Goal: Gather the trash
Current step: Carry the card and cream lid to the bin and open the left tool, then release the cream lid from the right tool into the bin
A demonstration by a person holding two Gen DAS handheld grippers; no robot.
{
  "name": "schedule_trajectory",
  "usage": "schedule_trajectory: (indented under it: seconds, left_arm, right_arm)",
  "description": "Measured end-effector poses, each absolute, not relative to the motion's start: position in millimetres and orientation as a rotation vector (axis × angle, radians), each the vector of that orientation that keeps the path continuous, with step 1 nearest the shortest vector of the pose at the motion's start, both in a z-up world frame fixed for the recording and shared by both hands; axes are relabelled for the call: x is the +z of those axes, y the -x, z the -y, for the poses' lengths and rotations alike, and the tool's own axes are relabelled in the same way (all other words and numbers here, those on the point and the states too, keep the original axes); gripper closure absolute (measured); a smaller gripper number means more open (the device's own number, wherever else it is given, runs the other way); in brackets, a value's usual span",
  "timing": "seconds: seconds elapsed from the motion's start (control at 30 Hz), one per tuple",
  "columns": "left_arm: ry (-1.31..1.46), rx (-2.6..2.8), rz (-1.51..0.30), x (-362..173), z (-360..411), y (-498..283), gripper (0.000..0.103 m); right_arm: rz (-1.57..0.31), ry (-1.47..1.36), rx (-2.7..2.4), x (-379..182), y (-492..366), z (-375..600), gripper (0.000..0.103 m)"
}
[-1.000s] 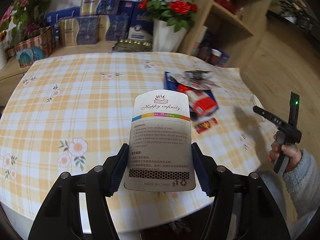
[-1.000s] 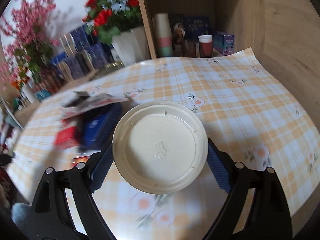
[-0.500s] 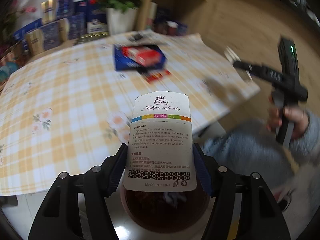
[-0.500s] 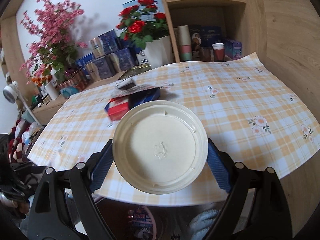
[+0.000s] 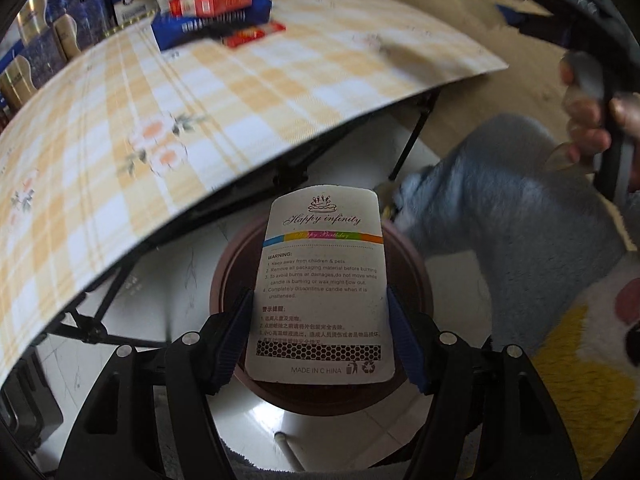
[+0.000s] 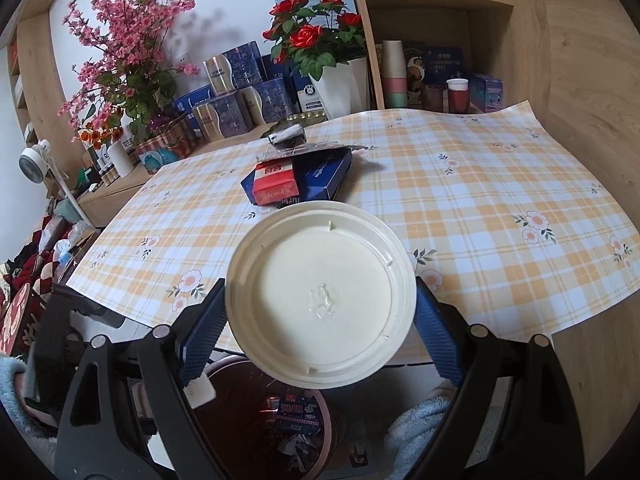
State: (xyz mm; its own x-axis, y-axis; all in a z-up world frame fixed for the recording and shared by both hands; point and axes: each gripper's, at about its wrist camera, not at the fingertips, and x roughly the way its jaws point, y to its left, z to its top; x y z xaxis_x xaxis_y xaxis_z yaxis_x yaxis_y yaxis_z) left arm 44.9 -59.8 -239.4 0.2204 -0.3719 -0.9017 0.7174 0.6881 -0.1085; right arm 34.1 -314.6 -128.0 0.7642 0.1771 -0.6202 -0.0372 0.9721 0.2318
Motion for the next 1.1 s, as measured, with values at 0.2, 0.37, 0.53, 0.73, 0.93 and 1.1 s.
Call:
schedule_trajectory:
  seconds: [0.2, 0.37, 0.53, 0.73, 0.93, 1.1]
  left_arm:
    - [-0.338, -0.769, -1.165, -251.9, 58.0, -55.6, 0.033]
    - [-0.267, -0.709, -1.119, -243.3, 44.6, -62.9, 0.022]
    - [-0.157, -0.617, -0.975, -214.6, 22.0, -60.8, 0.013]
    - [-0.041, -0.442, -0.846, -189.1, -13.8, -57.9, 0.010]
    - [0.060, -0.218, -0.738, -177.2, -51.6, -44.6, 0.007]
    - [0.166, -0.138, -0.723, -173.0, -80.4, -42.7, 0.006]
  right_arm:
    - [-0.715, -0.220, 0.118, -136.0, -34.9, 312.5, 0.017]
    - [-0.737, -0.228, 0.136, -144.5, -32.7, 306.2, 0.016]
    - [-0.764, -0.244, 0.179, -159.0, -28.8, 291.1, 0.016]
    - [-0.800, -0.195, 0.240, -177.2, -22.6, 261.8, 0.016]
    - [-0.828, -0.135, 0.291, -191.4, -19.9, 239.4, 0.016]
    - [-0.874, -0.051, 0.331, -206.5, -20.6, 219.6, 0.016]
